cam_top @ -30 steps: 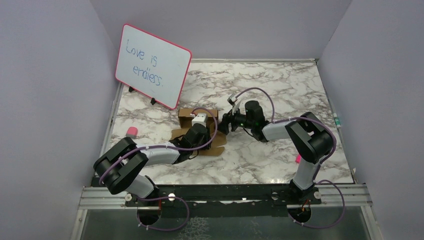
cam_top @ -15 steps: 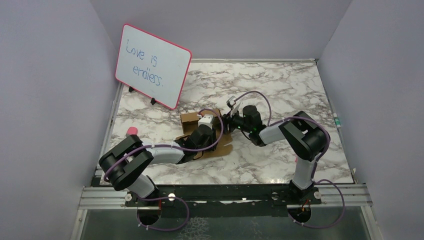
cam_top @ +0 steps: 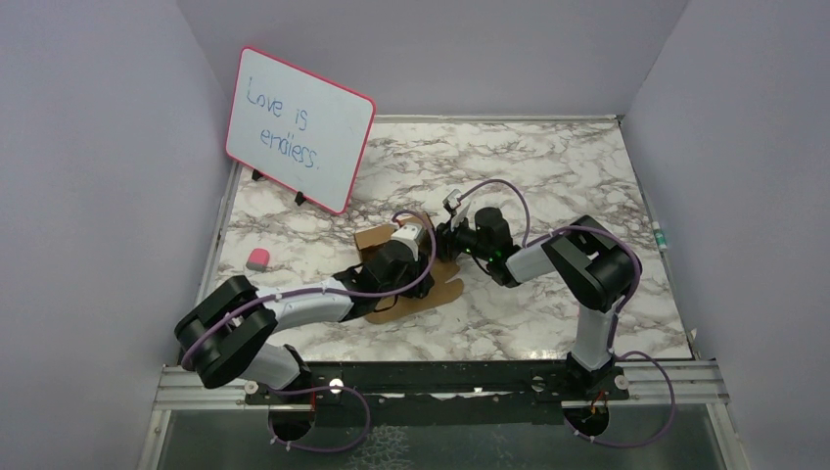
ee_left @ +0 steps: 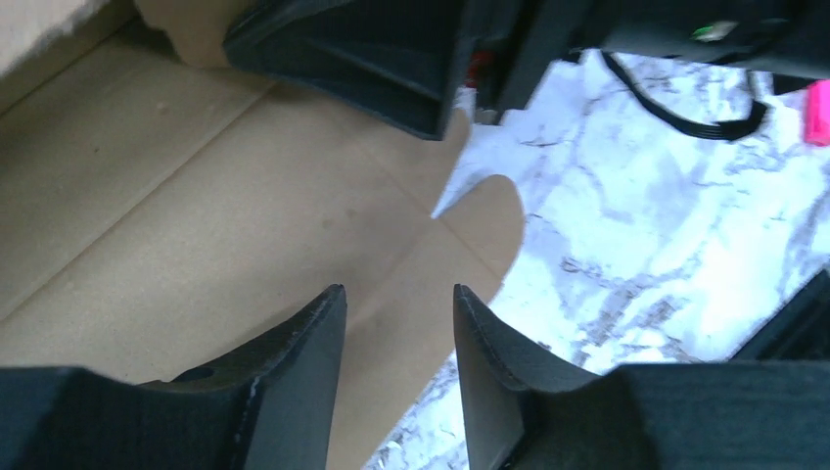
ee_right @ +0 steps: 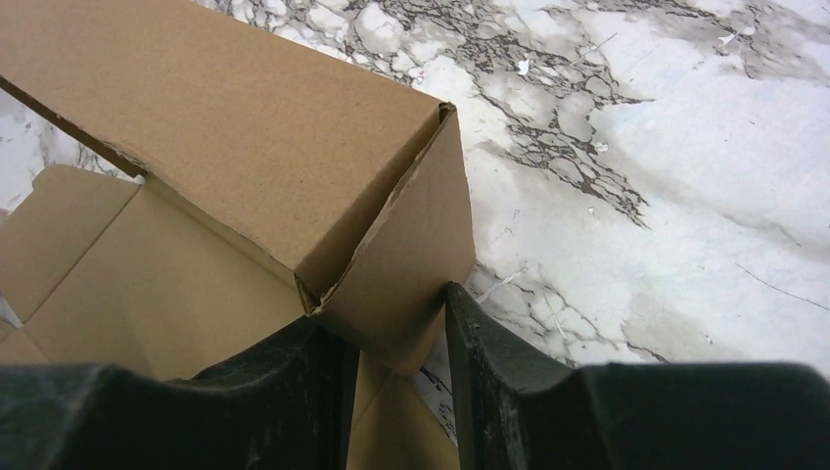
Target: Fold the paper box
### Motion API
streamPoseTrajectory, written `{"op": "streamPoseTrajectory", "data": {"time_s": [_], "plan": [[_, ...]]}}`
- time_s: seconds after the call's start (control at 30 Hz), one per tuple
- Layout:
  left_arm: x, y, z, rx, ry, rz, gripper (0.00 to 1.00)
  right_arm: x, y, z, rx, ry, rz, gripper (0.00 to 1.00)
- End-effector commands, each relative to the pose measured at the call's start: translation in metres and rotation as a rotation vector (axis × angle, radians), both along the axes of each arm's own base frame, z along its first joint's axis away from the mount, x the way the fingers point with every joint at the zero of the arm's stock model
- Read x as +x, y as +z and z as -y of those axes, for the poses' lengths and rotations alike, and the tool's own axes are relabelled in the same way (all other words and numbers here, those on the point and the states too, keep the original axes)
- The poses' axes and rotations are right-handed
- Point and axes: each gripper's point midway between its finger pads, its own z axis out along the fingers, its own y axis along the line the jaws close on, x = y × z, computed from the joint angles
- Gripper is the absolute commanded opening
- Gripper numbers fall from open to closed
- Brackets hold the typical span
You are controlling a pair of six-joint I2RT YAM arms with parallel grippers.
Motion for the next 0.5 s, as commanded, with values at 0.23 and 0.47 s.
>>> {"op": "streamPoseTrajectory", "data": {"time_s": [0.23,0.47], "plan": [[0.017,0.127,-0.007,-0.047,-0.032,0.236,0.51,-0.001,-0.007,-0.004,-0.022,0.031,0.017,0.4],[0.075,0.141,-0.049,-0.017,0.102,0.271,0.51,-0.003,-0.004,-0.003,-0.022,0.037,0.024,0.39]]}}
